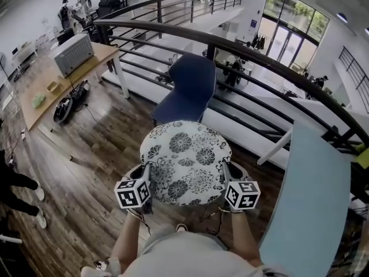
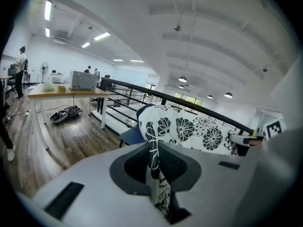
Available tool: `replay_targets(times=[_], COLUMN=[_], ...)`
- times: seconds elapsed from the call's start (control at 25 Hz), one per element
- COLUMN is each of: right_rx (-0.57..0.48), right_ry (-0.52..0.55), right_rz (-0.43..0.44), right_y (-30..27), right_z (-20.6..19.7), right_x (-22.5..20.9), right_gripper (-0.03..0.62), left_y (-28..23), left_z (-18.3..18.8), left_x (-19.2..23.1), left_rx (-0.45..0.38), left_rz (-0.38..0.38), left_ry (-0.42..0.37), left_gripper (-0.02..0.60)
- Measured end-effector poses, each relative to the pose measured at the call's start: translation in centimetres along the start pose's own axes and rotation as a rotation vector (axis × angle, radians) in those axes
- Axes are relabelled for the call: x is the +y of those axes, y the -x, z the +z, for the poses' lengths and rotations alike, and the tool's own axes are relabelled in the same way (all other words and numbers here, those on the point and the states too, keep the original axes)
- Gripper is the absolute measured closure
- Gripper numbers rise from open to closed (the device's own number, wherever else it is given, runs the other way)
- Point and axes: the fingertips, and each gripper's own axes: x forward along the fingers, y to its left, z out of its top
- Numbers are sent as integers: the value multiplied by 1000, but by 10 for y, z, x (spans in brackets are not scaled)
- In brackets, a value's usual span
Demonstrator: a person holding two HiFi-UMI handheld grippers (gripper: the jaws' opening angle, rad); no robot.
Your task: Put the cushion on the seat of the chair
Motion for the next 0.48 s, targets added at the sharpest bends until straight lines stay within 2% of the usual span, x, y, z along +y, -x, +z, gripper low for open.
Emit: replay_targets(times=[0.32, 0.48], right_rx=[5, -6], right_ry=[-51, -56], right_rz=[-8, -30], right_y=[-29, -57], right_z=[-1, 7], right_x=[-21, -38], right_gripper=[574, 574], left_y=[-33, -66], left_z=[13, 28], left_x=[-4, -1], left_rx=[36, 29], left_rz=[2, -14], left_ry=[-28, -40], left_gripper=[551, 551])
